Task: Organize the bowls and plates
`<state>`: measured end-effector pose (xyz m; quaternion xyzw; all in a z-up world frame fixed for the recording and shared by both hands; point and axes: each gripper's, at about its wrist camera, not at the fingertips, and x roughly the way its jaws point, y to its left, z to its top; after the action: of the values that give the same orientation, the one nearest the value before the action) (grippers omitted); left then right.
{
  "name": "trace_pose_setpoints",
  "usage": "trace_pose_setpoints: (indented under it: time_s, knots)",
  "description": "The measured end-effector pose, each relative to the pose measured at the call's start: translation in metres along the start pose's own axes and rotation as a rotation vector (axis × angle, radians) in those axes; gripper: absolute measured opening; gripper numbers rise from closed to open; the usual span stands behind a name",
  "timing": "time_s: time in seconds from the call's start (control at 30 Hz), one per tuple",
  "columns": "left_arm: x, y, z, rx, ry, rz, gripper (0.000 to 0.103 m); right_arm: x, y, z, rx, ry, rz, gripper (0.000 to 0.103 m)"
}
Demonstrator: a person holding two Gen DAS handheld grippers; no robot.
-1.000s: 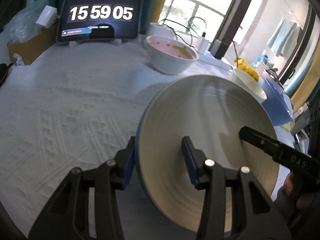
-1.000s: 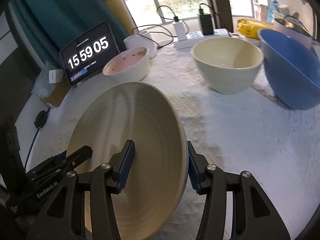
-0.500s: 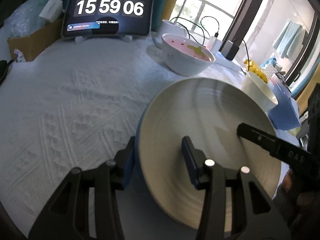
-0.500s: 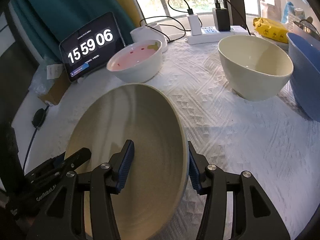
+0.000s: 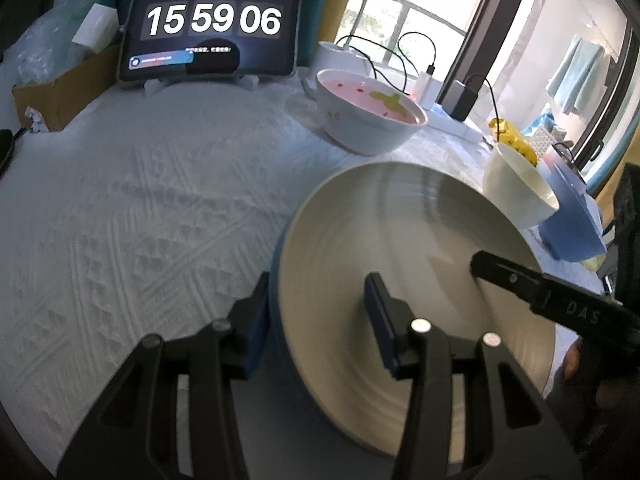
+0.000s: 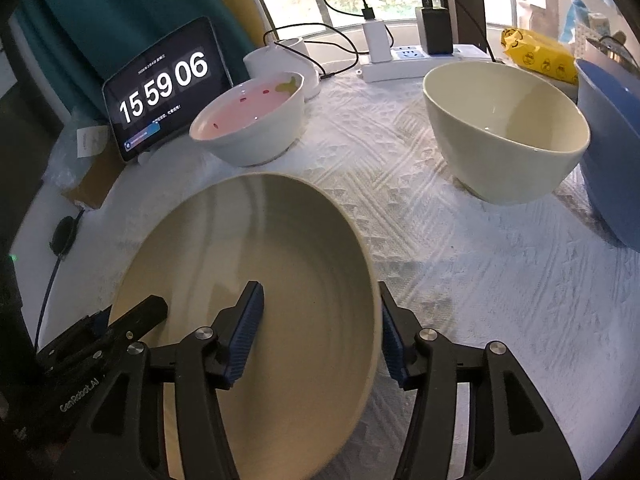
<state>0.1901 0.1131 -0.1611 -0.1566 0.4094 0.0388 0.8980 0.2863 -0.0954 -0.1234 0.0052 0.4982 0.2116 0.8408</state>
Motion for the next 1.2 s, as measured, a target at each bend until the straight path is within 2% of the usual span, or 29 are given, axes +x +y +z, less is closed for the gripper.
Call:
trace_pose_setpoints:
  time_s: [0.23,0.4,0.77,1.2]
  knots:
    - [-0.024,-0.006,0.003,0.001,-0.118,0.083,0.048,-0.017,-0.016,-0.001,0.036,-0.031,-0.014,0.057]
    - [-0.036,-0.013,0.006,0.01,-0.156,0.088,0.049,-0.032,-0.025,-0.004,0.049,-0.057,-0.016,0.057]
    - [-0.05,-0.057,-0.001,0.088,-0.171,0.059,0.049,-0.062,-0.043,-0.014,0.068,-0.11,-0.008,0.057]
    - [-0.045,-0.118,-0.005,0.182,-0.15,0.007,0.05,-0.094,-0.094,-0.029,0.145,-0.162,-0.036,0.057]
